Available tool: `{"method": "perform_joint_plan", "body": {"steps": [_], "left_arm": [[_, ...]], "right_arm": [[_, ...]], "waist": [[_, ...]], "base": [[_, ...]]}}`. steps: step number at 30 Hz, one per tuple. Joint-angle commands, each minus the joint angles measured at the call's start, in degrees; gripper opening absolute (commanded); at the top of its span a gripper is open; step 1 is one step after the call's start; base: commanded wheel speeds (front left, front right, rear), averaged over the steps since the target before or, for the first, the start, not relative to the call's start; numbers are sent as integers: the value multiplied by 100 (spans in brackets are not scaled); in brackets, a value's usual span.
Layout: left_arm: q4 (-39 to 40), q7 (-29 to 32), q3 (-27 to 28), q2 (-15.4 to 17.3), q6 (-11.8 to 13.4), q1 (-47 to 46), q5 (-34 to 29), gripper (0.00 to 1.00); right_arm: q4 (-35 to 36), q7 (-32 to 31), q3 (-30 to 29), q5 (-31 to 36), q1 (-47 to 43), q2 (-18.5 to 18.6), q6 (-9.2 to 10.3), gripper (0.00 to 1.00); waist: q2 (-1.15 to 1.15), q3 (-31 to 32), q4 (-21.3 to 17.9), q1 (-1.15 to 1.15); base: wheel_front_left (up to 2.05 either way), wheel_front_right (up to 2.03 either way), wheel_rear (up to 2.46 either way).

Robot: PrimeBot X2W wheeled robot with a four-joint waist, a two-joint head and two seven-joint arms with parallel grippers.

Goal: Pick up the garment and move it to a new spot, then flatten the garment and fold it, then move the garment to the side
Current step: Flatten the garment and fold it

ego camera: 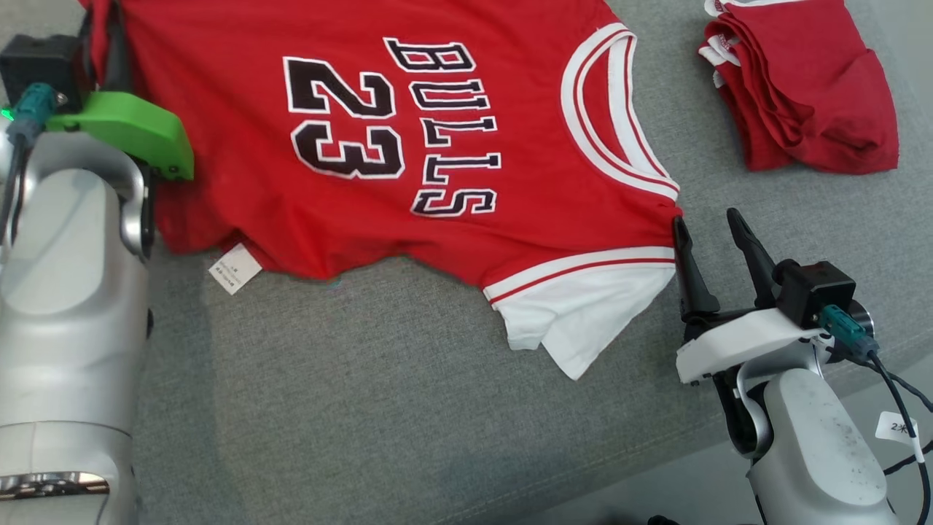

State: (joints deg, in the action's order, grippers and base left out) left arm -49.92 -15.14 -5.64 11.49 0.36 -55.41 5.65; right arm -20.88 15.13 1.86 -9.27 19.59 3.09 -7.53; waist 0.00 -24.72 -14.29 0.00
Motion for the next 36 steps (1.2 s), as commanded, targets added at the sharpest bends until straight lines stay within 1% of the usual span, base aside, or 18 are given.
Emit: {"method": "perform_joint_plan", "body": {"steps": [1,5,6,7,8,12,14,17,24,26,30,36], "left_arm": [[-5,2,21,100,46,-162,-57,0],[-60,3,82,305,199,-450,-129,0],[-85,3,87,322,208,-469,-122,10],[-135,3,85,333,209,-473,-124,69],[-156,3,83,336,216,-467,-132,100],[-118,3,82,196,179,-247,-55,100],[-1,3,108,92,182,-117,-21,100],[258,3,101,-90,117,138,3,100],[830,2,345,-542,74,1109,281,100],[908,3,350,-647,23,1447,315,100],[893,3,304,-765,-38,1951,343,100],[747,3,245,-821,-92,2329,347,100]], "right_arm": [[-17,0,20,-26,73,5,10,100],[-29,0,60,-38,93,0,10,100],[-38,0,53,-44,96,0,10,100],[-46,0,50,-49,98,-1,10,100],[-67,0,40,-43,87,-2,10,100],[-112,0,-90,-7,-19,-2,10,100],[-139,0,-154,16,-58,11,10,100],[-163,0,-199,45,-87,37,10,100],[-229,0,-137,50,-182,29,10,100],[-243,0,-132,56,-211,31,10,100],[-279,0,-147,49,-284,27,10,100],[-264,0,-138,30,-370,21,10,100]], "waist": [[0,-23,-48,0],[0,-41,-157,0],[0,-39,-173,0],[0,-32,-185,0],[0,-16,-192,0],[0,74,-101,0],[0,142,-11,0],[0,273,148,0],[0,689,454,0],[0,796,516,0],[0,934,581,0],[0,991,561,0]], "base": [[0,0,0],[0,0,0],[0,0,0],[0,0,0],[0,0,0],[0,0,0],[0,0,0],[0,0,0],[0,0,0],[0,0,0],[0,0,0],[0,0,0]]}}
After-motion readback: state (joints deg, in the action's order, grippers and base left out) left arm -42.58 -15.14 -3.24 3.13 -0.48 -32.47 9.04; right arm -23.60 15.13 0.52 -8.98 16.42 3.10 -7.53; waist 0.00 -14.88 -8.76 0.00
